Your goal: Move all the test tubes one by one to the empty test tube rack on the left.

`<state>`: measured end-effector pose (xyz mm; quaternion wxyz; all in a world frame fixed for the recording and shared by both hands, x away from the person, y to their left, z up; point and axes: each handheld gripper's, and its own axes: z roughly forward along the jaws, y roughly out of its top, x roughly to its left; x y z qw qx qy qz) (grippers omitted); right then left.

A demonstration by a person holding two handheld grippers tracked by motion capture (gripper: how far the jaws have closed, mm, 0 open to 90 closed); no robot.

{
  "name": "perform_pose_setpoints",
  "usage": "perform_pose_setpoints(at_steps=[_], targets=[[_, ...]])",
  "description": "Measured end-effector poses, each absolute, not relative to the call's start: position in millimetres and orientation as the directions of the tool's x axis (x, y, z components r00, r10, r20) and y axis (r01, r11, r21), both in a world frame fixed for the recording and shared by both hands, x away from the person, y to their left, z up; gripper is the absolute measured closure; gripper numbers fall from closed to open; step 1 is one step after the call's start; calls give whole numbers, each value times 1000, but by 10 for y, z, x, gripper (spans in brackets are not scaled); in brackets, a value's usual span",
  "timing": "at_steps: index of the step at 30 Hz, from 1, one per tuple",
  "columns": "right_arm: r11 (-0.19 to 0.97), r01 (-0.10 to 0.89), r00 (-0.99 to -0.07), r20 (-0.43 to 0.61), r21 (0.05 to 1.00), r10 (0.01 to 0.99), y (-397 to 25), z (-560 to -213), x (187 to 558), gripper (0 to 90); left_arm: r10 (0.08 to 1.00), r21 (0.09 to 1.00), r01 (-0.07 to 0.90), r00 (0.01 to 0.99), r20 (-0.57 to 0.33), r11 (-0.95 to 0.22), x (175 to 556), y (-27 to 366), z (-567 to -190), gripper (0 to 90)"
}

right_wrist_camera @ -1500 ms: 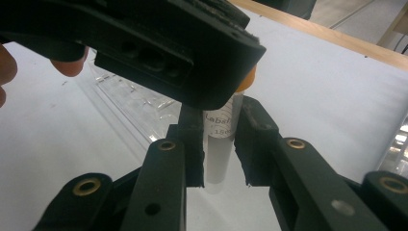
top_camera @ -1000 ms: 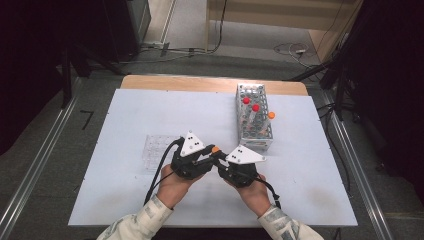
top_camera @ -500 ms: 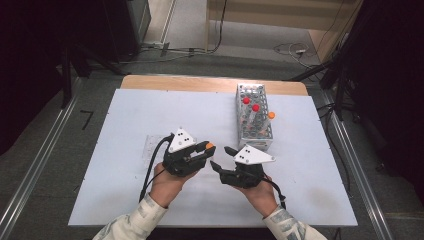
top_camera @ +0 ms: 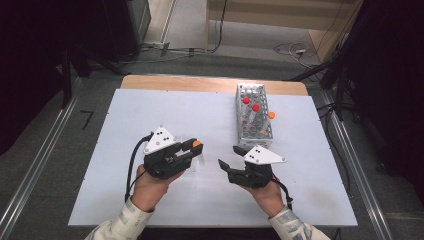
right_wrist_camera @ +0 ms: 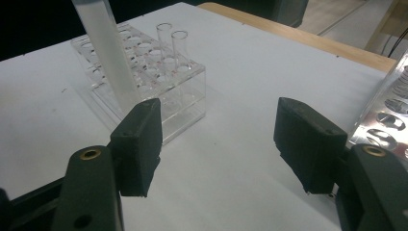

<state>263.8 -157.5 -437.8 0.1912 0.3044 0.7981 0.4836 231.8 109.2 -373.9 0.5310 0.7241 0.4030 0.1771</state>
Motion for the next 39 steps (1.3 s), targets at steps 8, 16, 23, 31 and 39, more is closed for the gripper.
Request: perform_pose_setpoints(at_steps=[8,16,23,31,39], targets=[[339,306,-732,-8,890,681,-1626,-4371,2651,330,802,911,403,572,-174,-89,2363,1303,-3708,701],[334,305,-729,-7,892,685,-1652,-4363,2662,333,840,912,406,516,-168,-67,2451,1481,-3710,701],[336,305,-727,-10,891,687,-1652,-4364,2667,339,875,911,407,461,-150,-58,2569,1582,-3760,701],[337,304,-726,-13,891,688,-1655,-4370,2679,342,893,918,392,432,-125,-61,2700,1583,-3747,701],[334,304,-723,-12,892,691,-1666,-4366,2681,343,905,915,394,414,-97,-82,2785,1526,-3814,701]])
